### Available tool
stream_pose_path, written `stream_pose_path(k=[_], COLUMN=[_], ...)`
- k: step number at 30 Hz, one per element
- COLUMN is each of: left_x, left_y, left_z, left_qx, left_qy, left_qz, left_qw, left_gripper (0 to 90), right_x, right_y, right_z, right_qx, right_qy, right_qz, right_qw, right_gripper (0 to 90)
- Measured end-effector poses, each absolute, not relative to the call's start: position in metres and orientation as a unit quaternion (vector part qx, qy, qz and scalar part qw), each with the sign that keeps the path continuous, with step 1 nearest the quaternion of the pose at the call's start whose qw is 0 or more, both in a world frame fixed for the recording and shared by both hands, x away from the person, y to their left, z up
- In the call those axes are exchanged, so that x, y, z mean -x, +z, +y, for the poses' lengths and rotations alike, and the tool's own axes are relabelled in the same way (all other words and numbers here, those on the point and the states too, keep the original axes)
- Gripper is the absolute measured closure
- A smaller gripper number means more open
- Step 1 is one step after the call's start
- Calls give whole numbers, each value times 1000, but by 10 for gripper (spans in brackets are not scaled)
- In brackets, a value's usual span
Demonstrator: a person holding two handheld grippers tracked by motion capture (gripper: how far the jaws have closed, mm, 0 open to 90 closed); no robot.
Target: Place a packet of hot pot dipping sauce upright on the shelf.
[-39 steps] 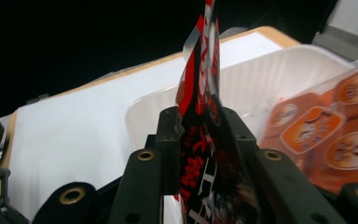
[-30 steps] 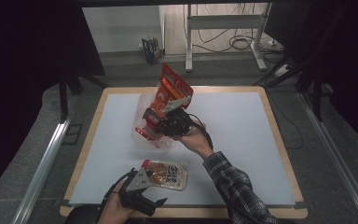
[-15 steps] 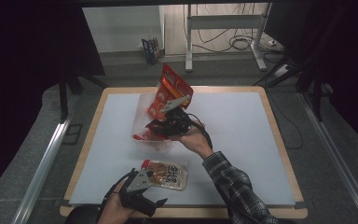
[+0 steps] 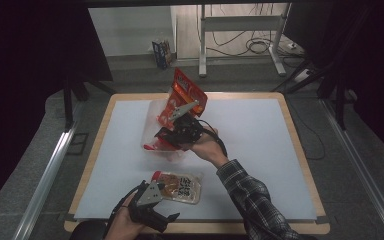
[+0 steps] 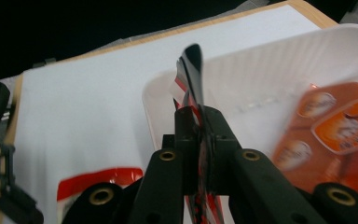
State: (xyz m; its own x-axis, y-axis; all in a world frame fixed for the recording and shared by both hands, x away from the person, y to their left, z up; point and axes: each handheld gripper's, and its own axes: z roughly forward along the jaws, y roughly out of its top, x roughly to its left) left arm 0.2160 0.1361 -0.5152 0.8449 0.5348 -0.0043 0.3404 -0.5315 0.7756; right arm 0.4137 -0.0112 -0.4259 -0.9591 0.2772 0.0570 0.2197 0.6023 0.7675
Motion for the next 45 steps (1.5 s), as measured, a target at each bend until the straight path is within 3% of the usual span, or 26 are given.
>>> stream_pose_path(k=[4,7,12,25,37,45], left_x=[-216,-215,-216,-216,-217,-219], left_y=[-515,-515,-515,-516,-517,-516], left_z=[136,137,136,135,136,141], left_qx=[-867,-866,-867,-869,-871,-866], left_qy=[118,118,118,117,120,126], left_qz=[253,252,251,251,252,262], left_qw=[413,414,415,410,405,407], left_gripper=[13,13,13,14,18,19], right_x=[-414,-414,-416,-410,-376,-361], right_y=[-428,-427,-425,-437,-451,-465], right_z=[-2,-1,-21,-83,-95,-106], right_qx=[-141,-144,-164,-209,-192,-209], right_qy=[426,427,431,439,409,412], right_qz=[893,892,886,873,889,885], right_qw=[27,40,40,41,79,52], right_gripper=[759,627,564,523,259,125])
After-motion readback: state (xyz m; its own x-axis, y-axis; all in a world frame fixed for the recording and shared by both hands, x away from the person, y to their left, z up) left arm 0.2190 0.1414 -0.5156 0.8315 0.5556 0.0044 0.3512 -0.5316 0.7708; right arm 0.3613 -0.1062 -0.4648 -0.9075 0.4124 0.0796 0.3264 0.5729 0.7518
